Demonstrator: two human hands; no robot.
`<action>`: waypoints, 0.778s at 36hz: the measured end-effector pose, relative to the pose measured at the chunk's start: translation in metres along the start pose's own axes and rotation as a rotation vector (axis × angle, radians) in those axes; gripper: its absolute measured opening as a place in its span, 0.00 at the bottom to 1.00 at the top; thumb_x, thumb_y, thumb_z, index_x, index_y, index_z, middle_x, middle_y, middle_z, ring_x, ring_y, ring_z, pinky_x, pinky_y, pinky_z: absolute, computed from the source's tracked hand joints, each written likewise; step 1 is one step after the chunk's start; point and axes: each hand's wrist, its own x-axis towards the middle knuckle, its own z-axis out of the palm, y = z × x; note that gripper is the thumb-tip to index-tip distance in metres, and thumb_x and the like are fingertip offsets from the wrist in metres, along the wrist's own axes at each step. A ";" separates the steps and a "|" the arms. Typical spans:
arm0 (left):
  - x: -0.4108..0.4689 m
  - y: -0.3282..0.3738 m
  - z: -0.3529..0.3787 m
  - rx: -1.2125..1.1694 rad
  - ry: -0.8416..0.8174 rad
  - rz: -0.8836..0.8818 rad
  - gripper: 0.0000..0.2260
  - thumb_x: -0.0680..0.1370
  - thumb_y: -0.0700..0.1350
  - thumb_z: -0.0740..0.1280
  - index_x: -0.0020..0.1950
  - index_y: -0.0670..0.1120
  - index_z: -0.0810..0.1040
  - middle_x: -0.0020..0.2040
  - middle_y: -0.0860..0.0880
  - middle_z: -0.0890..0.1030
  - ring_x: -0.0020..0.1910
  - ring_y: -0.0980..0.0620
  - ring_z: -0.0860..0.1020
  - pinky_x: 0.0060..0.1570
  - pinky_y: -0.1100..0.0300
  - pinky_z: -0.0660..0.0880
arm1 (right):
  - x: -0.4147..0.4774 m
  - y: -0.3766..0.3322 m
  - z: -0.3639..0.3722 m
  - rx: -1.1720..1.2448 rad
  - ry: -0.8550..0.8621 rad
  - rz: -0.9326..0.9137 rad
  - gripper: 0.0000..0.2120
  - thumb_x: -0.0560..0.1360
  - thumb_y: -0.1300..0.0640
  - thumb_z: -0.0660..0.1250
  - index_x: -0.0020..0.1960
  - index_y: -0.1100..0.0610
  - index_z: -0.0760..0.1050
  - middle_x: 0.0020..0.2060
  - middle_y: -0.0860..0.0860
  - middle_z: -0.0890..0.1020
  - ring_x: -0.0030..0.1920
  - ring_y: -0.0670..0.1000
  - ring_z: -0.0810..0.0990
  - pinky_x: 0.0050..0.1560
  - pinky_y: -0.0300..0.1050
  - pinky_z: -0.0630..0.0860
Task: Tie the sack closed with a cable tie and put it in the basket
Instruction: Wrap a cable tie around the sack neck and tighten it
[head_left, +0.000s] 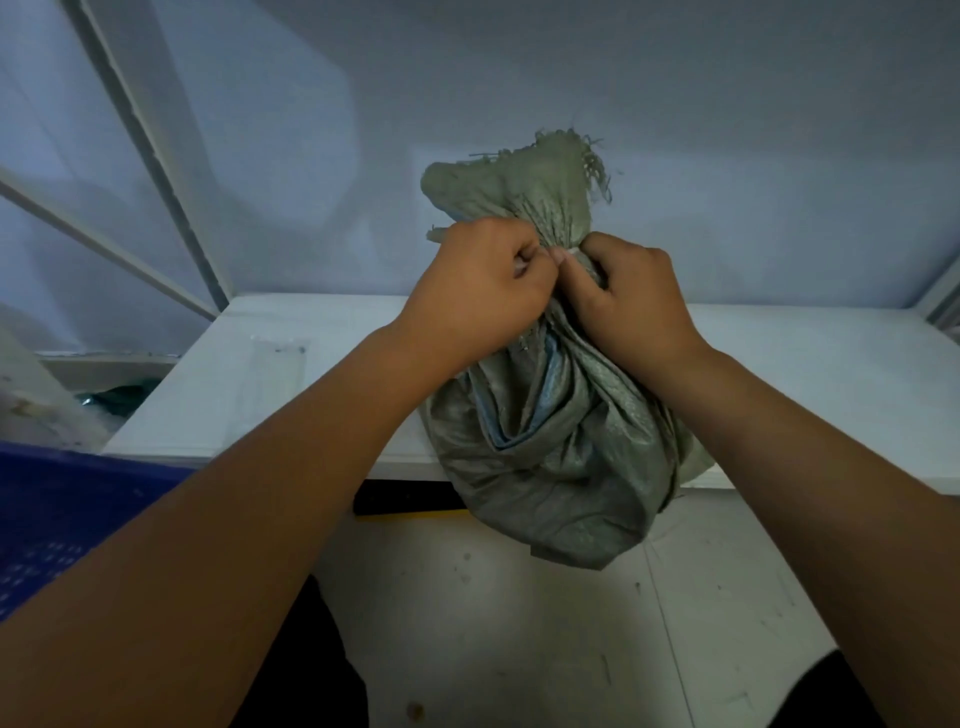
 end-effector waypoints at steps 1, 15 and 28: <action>0.000 0.000 0.000 0.009 0.010 0.009 0.16 0.79 0.46 0.65 0.34 0.39 0.74 0.26 0.51 0.70 0.24 0.58 0.67 0.26 0.66 0.62 | 0.000 -0.001 0.000 0.007 -0.004 0.005 0.23 0.76 0.38 0.56 0.35 0.57 0.68 0.25 0.44 0.68 0.29 0.49 0.68 0.31 0.42 0.60; 0.005 -0.017 0.005 -0.095 -0.199 -0.309 0.17 0.83 0.42 0.63 0.34 0.43 0.76 0.22 0.56 0.67 0.19 0.60 0.66 0.27 0.62 0.62 | -0.003 0.001 0.004 -0.060 -0.063 0.064 0.19 0.77 0.45 0.69 0.32 0.49 0.66 0.26 0.44 0.71 0.29 0.45 0.72 0.30 0.40 0.63; 0.000 -0.011 0.002 0.138 -0.172 0.016 0.12 0.82 0.37 0.61 0.49 0.36 0.84 0.38 0.49 0.78 0.31 0.59 0.70 0.33 0.68 0.65 | 0.005 -0.010 0.000 0.013 -0.106 0.210 0.20 0.73 0.46 0.68 0.29 0.56 0.67 0.24 0.50 0.71 0.27 0.47 0.69 0.28 0.42 0.63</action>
